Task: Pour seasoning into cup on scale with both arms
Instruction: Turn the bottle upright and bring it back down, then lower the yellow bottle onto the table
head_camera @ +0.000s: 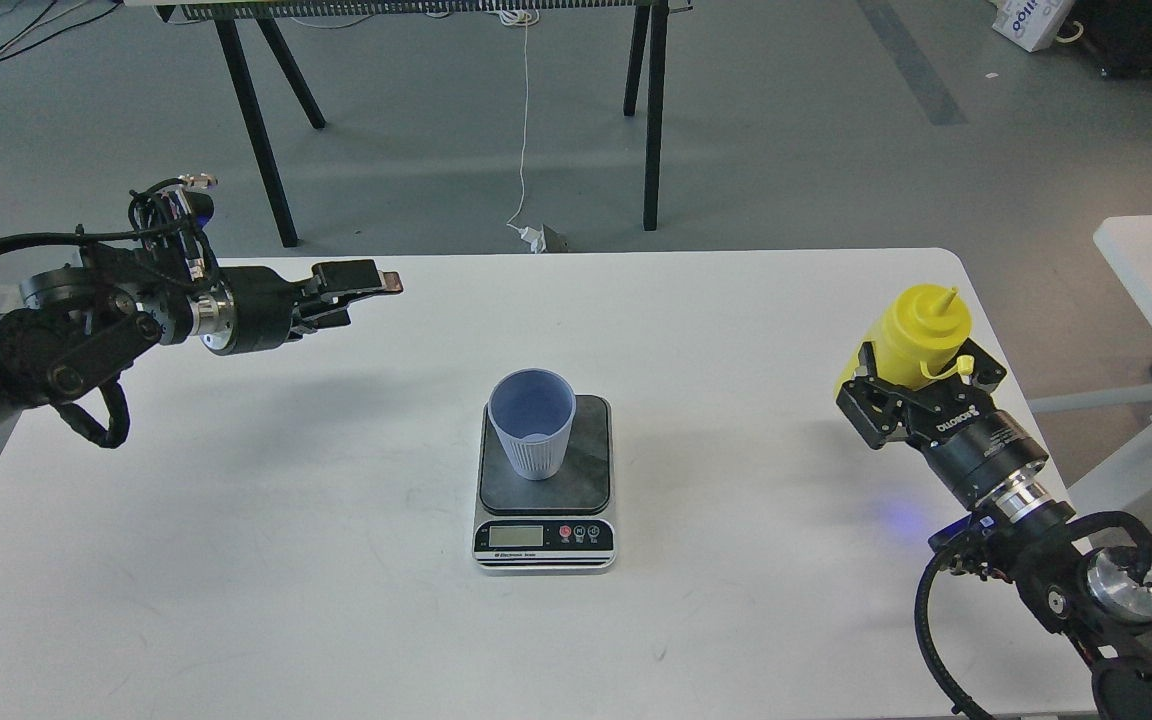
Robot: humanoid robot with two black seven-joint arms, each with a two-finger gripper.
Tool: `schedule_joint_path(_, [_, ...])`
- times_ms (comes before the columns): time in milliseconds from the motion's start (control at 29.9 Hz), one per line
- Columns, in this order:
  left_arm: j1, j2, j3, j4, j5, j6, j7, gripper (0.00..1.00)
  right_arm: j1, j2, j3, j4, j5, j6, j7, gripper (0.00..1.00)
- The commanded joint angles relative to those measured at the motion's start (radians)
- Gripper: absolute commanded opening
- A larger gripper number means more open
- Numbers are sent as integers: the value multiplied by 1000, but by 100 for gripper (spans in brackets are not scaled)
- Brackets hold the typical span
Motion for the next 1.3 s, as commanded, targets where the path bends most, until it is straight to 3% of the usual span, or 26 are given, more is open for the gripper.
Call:
schedule_joint_path(0, [1, 1, 0, 0, 0, 0, 0, 99, 0, 38, -52, -44, -2, 0, -1, 9])
schedule_joint_path(301, [14, 1, 0, 0, 0, 0, 0, 99, 7, 80, -98, -117, -5, 0, -1, 11])
schedule_joint_path(769, [18, -2, -2, 0, -2, 0, 0, 99, 28, 101, -100, -163, -18, 0, 8, 32])
schedule_joint_path(1037, [18, -1, -2, 0, -2, 0, 0, 99, 30, 115, -97, -165, -41, 0, 15, 50])
schedule_joint_path(1171, [18, 1, -2, 0, -2, 0, 0, 99, 28, 113, -98, -163, -44, 0, 16, 76])
schedule_joint_path(1204, [16, 1, -2, 0, -3, 0, 0, 99, 28, 113, -98, -163, -45, 0, 16, 95])
schedule_joint_path(1271, [18, -2, -2, 0, -2, 0, 0, 99, 27, 109, -98, -162, -60, 0, 16, 100])
